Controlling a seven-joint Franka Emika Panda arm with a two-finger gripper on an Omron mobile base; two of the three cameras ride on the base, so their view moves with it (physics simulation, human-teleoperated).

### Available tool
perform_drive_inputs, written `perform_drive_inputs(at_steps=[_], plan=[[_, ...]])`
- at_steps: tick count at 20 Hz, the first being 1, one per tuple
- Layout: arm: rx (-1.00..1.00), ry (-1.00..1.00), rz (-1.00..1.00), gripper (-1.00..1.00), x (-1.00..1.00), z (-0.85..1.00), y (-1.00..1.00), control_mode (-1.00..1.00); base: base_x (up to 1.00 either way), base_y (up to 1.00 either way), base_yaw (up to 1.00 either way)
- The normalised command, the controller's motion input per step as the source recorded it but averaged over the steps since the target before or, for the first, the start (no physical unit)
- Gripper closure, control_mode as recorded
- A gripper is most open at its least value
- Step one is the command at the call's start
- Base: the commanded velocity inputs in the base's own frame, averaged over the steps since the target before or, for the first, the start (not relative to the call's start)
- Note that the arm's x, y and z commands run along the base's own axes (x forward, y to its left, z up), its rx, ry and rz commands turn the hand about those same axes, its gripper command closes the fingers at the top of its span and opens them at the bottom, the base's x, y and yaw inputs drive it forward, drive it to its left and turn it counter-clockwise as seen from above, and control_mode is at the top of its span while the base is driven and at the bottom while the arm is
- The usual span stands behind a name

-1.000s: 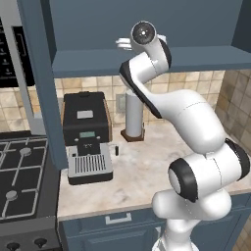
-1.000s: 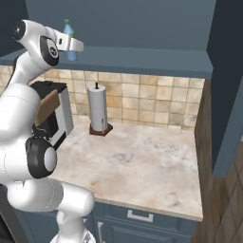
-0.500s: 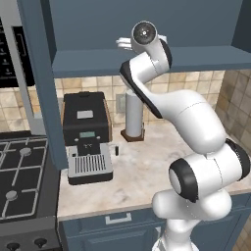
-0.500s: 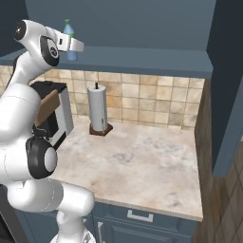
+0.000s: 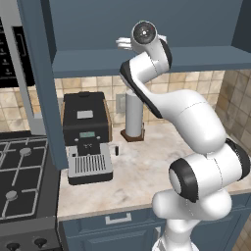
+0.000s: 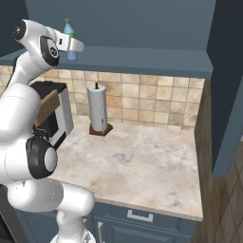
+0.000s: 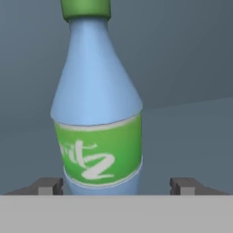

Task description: Pick the bottled water, beer from the counter and place them in the open cabinet.

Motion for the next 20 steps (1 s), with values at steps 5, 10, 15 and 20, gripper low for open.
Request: perform_drive_inputs(at_steps=[5,10,15,20], plan=[[0.0,0.0,0.0,-1.0,0.0,0.02,0.0,-1.0,0.0,0.0,0.0],[-0.01,-0.01,0.0,-1.0,-0.25,0.14,0.01,-1.0,0.0,0.0,0.0],[-0.01,-0.01,0.01,-1.0,-0.41,0.09,0.06,-1.0,0.0,0.0,0.0],[-0.02,0.0,0.01,-1.0,-0.65,0.04,0.07,-1.0,0.0,0.0,0.0]])
